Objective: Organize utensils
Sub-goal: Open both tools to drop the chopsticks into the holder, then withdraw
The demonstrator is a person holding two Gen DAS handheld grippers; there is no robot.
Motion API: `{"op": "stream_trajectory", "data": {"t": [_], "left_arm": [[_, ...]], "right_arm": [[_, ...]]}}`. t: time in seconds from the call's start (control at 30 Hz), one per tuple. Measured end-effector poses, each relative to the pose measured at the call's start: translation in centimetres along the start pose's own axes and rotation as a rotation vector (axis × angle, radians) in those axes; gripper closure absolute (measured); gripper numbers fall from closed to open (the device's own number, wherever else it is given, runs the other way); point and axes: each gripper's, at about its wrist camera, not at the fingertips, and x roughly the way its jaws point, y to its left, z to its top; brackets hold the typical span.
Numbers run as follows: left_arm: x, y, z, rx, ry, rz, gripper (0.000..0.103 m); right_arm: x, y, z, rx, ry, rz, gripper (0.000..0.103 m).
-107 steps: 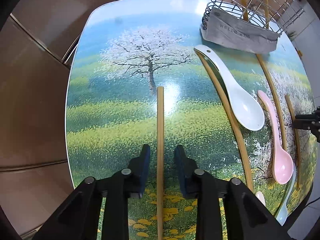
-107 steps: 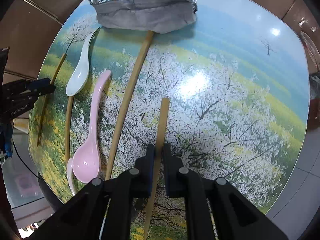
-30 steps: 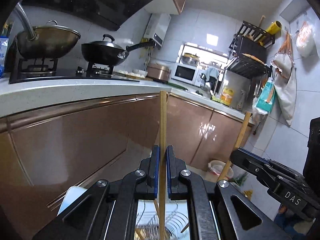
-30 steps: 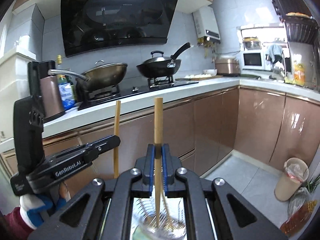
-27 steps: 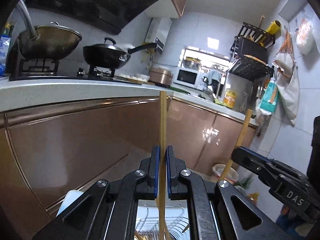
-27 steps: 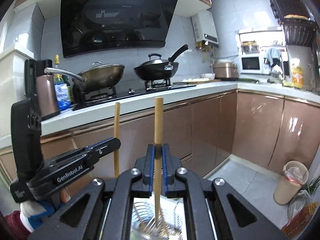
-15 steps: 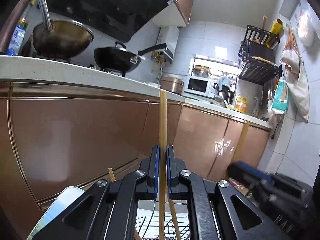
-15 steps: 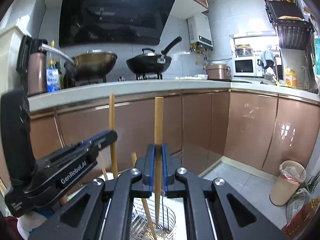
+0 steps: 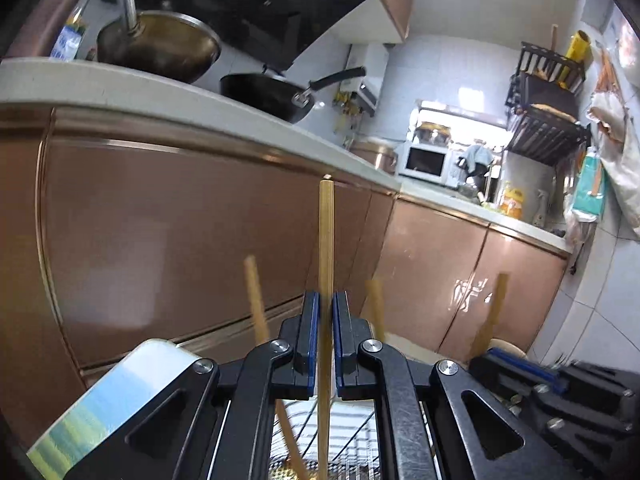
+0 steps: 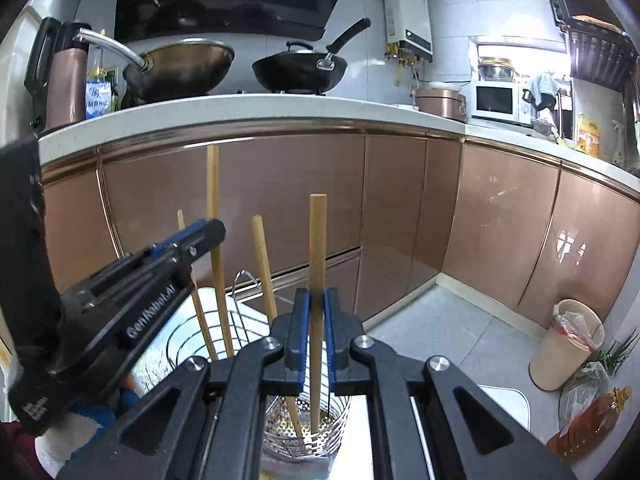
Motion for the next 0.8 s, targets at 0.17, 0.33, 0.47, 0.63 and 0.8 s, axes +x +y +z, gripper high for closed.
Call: {"op": "stream_trajectory", "data": {"t": [0.17,0.33,0.47,0.63,0.8], "left_arm": [[0.1,0.7,-0.8,-0.002,0.029,0.025,0.096],[-0.5,0.9,-0.9,0.006,0.042,0.042,0.094],[-1.4,1.1,-0.8,0.017,0.051,0.048,0.078],[-3.4,1.3,-0.1,0.043,0.049,0.052,0.068],[-5.8,2.0,0.7,0.064,0.053,0.055,0.063]], "right_arm": [[-0.1,0.2,-0.1,-0.010,0.008,0.002,0.096],[-0.3,0.4,-0.1,-0.002,0.022,0.019,0.095],[-0.6,0.7,-0.4,-0.009,0.038,0.017,0.095],[-1.7,0.8,-0.5,-0.001,0.054,0.008,0.095],[-2.8,0.6,-0.7,0.023,0.074,0.000,0.095]]}}
